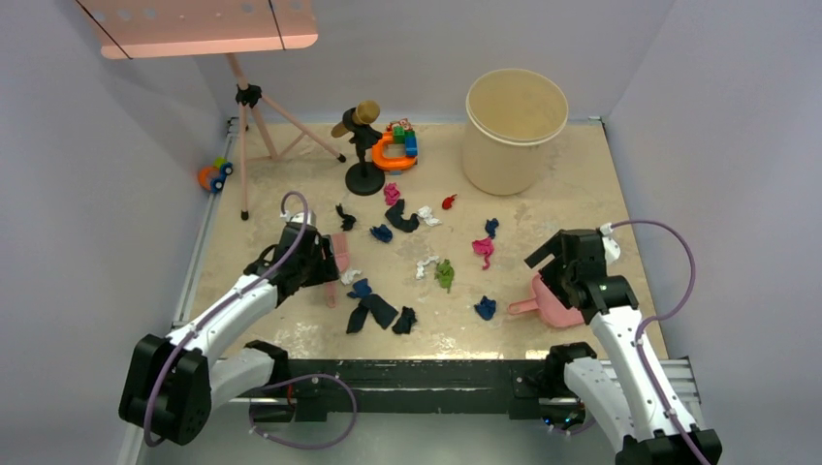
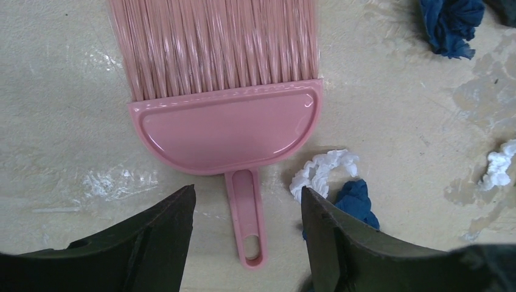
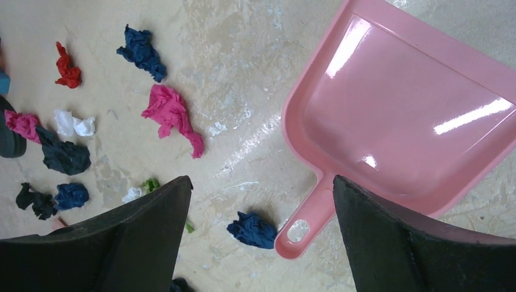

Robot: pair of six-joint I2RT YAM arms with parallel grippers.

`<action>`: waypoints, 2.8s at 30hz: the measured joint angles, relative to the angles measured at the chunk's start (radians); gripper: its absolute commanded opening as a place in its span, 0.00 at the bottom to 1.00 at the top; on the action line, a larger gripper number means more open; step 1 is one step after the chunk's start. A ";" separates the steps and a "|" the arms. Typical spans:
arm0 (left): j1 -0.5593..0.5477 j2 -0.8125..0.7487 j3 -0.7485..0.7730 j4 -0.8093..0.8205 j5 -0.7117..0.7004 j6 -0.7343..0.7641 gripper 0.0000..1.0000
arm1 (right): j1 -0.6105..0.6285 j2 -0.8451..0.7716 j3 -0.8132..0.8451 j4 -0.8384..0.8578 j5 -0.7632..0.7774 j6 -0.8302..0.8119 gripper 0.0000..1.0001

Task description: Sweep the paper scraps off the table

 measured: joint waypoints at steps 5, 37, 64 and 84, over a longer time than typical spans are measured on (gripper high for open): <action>-0.013 0.050 0.035 -0.036 -0.044 0.000 0.65 | 0.000 -0.018 0.004 0.007 -0.003 -0.011 0.91; -0.065 0.391 0.266 -0.164 -0.122 0.008 0.47 | 0.000 -0.092 0.028 0.030 -0.029 -0.027 0.91; -0.069 0.094 0.070 -0.234 -0.227 -0.290 0.58 | 0.000 -0.124 0.029 0.021 -0.029 -0.034 0.91; -0.072 0.264 0.123 -0.154 -0.155 -0.240 0.07 | 0.000 -0.169 0.029 0.022 -0.045 -0.028 0.89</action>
